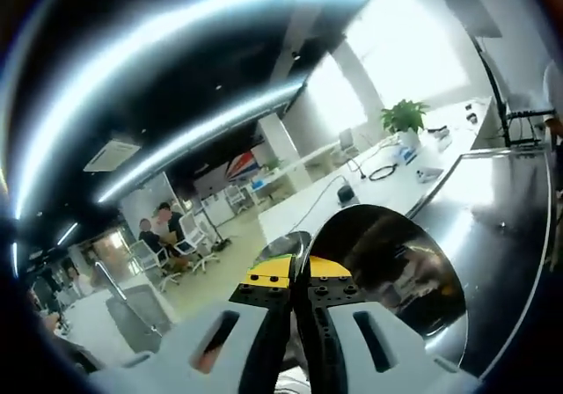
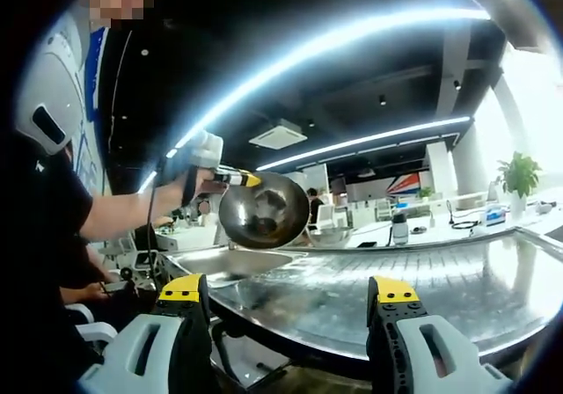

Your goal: Pick up bowl with dirty water move over sink pour dirty water into sink return bowl to place

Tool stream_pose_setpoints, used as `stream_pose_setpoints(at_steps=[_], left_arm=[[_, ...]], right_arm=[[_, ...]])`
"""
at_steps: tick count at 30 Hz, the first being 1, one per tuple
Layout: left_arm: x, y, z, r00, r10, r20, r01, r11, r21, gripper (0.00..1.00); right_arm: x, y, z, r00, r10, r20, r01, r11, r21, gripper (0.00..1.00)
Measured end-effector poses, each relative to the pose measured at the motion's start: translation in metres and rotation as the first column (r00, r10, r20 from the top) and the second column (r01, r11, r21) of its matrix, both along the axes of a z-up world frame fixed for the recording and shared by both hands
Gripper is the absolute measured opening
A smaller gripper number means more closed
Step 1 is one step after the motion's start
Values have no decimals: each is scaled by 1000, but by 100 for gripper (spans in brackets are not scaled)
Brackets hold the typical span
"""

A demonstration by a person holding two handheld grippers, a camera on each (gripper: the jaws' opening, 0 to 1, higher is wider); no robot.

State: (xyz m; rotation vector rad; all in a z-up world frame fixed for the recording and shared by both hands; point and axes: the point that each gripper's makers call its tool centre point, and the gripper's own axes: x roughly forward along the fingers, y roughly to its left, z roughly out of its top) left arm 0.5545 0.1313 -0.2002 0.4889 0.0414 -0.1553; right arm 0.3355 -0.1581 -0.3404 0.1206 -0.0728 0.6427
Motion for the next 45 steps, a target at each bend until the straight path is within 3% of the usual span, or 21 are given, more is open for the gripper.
stream_pose_setpoints(at_steps=[13,23,35,45], left_arm=[[6,-30,-9,998,-49,-34,46,996,-81,0],[6,-54,-11,995,-91,-31,89,993,-83,0],[13,-80,-21,986,-151,-68,137,976,-168,0],[16,-100,-35,979,-184,-91,164,967,-193,0]], right_arm=[[-3,-8,1,1000,-11,2,11,1000,-1,66],[-3,-9,2,1000,-14,4,14,1000,-7,66],[-8,-15,8,999,-32,11,33,999,-13,66],[-9,-22,7,999,-47,8,47,999,-15,66]])
